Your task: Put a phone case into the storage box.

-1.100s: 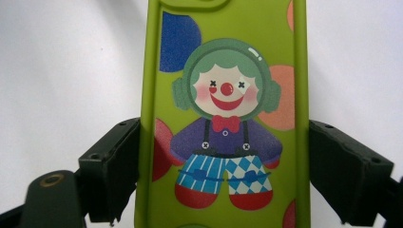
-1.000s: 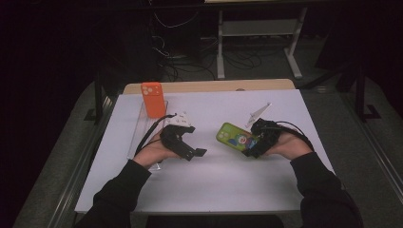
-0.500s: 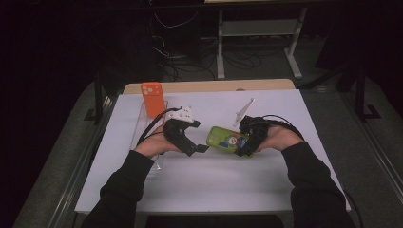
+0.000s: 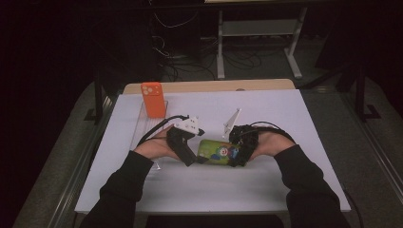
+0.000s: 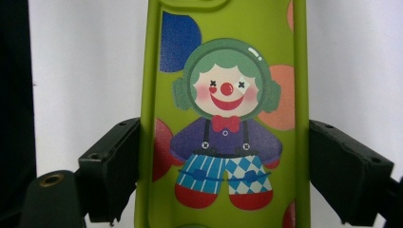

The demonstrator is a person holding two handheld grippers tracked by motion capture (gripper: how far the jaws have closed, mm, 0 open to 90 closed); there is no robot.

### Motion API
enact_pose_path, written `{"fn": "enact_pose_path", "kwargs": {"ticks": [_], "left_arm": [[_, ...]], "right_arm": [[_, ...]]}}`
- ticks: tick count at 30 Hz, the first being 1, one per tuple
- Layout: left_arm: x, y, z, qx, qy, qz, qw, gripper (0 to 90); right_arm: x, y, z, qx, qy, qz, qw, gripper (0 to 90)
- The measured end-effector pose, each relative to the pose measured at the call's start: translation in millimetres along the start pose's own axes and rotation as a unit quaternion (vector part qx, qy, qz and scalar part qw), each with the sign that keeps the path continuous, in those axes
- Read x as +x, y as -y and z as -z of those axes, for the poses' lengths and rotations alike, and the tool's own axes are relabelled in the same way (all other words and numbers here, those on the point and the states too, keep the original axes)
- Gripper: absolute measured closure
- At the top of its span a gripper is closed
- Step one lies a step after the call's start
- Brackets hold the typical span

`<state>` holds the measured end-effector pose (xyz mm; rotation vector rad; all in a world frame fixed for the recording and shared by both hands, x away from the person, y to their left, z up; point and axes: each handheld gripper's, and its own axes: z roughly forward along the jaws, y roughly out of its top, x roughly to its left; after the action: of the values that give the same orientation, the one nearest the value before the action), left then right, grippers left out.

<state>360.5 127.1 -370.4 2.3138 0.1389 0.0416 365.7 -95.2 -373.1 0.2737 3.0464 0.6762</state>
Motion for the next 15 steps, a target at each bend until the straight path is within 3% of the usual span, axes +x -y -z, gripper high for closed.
{"fn": "enact_pose_path", "kwargs": {"ticks": [1, 8, 9, 13, 14, 15], "left_arm": [[-0.5, -0.4, -0.8, 0.005, 0.0, -0.012, 0.9999, 0.0], [-8.6, -0.9, -9.7, 0.021, 0.033, -0.032, 0.9987, 0.0], [-10.2, -0.8, -10.5, 0.024, 0.037, -0.027, 0.9987, 0.0], [-10.8, -1.2, -15.4, 0.039, 0.039, -0.042, 0.9976, 0.0], [-13.0, -0.3, -17.3, 0.04, 0.04, -0.03, 0.9979, 0.0], [-13.1, -0.6, -18.8, 0.045, 0.04, -0.036, 0.9975, 0.0]], "right_arm": [[1.7, -1.2, -1.6, 0.002, -0.003, 0.007, 1.0, 15.2], [9.9, -6.0, -2.8, -0.001, -0.017, 0.028, 0.9995, 15.2], [10.6, -6.7, -2.3, -0.002, -0.016, 0.03, 0.9994, 15.1], [13.2, -8.7, -1.3, -0.002, -0.019, 0.036, 0.9992, 15.1], [13.8, -9.2, -1.3, -0.003, -0.019, 0.037, 0.9991, 15.1], [14.4, -9.7, -1.0, -0.004, -0.019, 0.038, 0.9991, 15.1]]}}
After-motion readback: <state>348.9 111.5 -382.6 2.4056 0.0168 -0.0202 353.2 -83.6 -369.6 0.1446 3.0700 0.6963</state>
